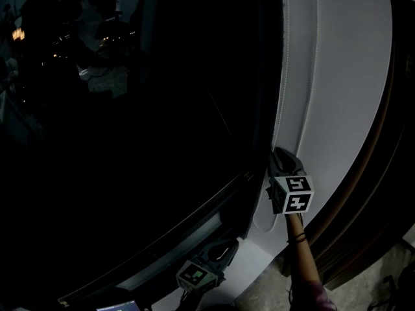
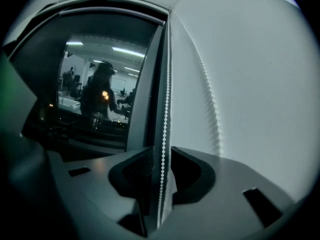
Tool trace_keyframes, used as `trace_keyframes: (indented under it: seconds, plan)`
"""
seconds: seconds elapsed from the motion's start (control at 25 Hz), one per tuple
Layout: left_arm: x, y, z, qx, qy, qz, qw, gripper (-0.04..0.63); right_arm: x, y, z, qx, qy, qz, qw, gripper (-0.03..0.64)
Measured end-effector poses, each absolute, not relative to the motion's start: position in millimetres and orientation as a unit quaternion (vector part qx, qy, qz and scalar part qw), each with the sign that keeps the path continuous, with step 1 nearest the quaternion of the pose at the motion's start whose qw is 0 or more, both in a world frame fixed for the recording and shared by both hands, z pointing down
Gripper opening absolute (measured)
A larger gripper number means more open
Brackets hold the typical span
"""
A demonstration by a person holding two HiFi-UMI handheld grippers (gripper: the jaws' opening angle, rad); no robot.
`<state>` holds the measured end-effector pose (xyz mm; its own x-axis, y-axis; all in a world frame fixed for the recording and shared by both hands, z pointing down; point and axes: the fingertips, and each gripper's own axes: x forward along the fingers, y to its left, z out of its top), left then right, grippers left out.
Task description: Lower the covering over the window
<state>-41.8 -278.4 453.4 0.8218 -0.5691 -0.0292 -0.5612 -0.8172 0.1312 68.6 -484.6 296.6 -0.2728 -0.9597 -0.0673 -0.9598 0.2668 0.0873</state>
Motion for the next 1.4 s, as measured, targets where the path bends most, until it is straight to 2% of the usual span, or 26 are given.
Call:
trace_keyframes:
  seconds: [0.16,0.24,0.44,0.64,0.72,0.92,1.24,1.4]
  plan:
    - [-48,-280,454,0.952,-0.298,-0.035,0.061,0.0,61,-491,295,-0.581,0.813,0.043,0.005,0.081]
    - [-49,-281,454,0.952,-0.298,-0.035,0.062,0.0,58,-487,295,-0.572,0.819,0.048,0.003,0.013]
    - [-50,-280,454,0.951,-0.3,-0.038,0.066,0.0,48,-461,310,-0.56,0.826,0.062,-0.002,0.011]
    - [-47,-276,455,0.952,-0.297,-0.038,0.069,0.0,50,-428,318,-0.555,0.828,0.048,0.064,0.011]
    - [-45,-272,454,0.952,-0.296,-0.038,0.068,0.0,46,-416,321,-0.545,0.834,0.044,0.07,0.011]
    - [-37,-264,448,0.953,-0.292,-0.044,0.064,0.0,40,-391,376,-0.544,0.839,0.007,0.024,0.011]
    - [-33,-274,430,0.953,-0.293,-0.054,0.054,0.0,23,-335,525,-0.527,0.84,-0.108,-0.068,0.011]
    - [-11,-283,410,0.962,-0.265,-0.053,0.039,0.054,19,-305,581,-0.513,0.837,-0.157,-0.104,0.011]
